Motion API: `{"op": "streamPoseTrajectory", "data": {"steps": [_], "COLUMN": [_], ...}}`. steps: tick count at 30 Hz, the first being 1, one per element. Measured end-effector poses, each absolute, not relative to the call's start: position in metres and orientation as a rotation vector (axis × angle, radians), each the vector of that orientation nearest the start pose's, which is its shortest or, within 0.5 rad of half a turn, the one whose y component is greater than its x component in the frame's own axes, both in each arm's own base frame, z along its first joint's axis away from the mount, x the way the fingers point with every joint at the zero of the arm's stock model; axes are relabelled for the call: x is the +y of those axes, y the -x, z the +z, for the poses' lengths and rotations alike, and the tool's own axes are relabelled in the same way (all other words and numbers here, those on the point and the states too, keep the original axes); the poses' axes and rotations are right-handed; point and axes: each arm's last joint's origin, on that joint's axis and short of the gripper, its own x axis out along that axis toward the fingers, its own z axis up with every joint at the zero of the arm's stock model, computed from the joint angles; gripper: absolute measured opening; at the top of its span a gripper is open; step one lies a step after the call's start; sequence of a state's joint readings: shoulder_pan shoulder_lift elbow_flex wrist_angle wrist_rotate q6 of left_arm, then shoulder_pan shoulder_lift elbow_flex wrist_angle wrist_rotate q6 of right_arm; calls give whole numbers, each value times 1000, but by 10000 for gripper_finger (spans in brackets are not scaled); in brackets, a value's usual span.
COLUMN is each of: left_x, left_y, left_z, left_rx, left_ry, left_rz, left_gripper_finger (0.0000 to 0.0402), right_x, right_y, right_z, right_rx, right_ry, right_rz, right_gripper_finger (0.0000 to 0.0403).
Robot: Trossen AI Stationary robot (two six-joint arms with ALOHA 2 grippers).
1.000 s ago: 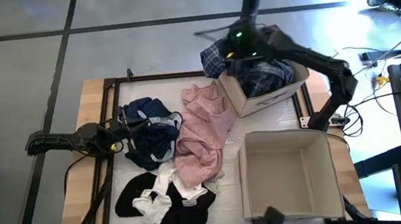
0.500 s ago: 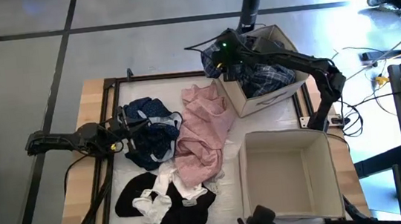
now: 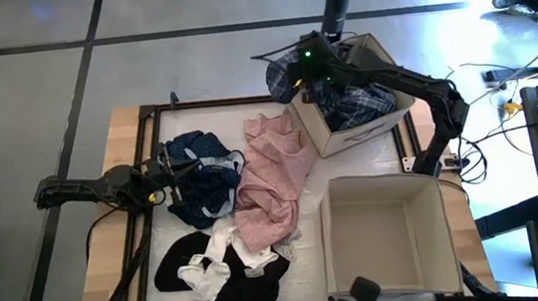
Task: Sort clothes
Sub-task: Put the blue checkered polo shirt into the top laundry organizer
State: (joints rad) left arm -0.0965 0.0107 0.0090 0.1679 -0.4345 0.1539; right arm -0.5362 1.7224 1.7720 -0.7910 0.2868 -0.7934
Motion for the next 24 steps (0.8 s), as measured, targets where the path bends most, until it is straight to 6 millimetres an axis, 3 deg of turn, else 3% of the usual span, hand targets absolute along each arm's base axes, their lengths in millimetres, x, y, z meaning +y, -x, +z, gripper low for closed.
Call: {"op": "streamPoseTrajectory", "data": {"steps": [6, 11, 17, 24], "left_x": [3, 3, 3, 3], "left_y": [-95, -95, -95, -95], "left_z": [181, 181, 181, 181], "left_rx": [-134, -133, -133, -134], "left_ry": [-108, -108, -108, -108], "left_rz": [349, 349, 349, 349], "left_gripper_finger": [31, 31, 31, 31], "right_x": [-182, -172, -173, -185], "right_y": [-281, -243, -212, -215], "right_z": [431, 450, 434, 387], "right_rx": [1022, 1170, 1354, 1423], "right_ry": [693, 682, 475, 287], "right_rz": [-627, -764, -770, -650], "right_gripper_finger": [6, 5, 8, 8]}}
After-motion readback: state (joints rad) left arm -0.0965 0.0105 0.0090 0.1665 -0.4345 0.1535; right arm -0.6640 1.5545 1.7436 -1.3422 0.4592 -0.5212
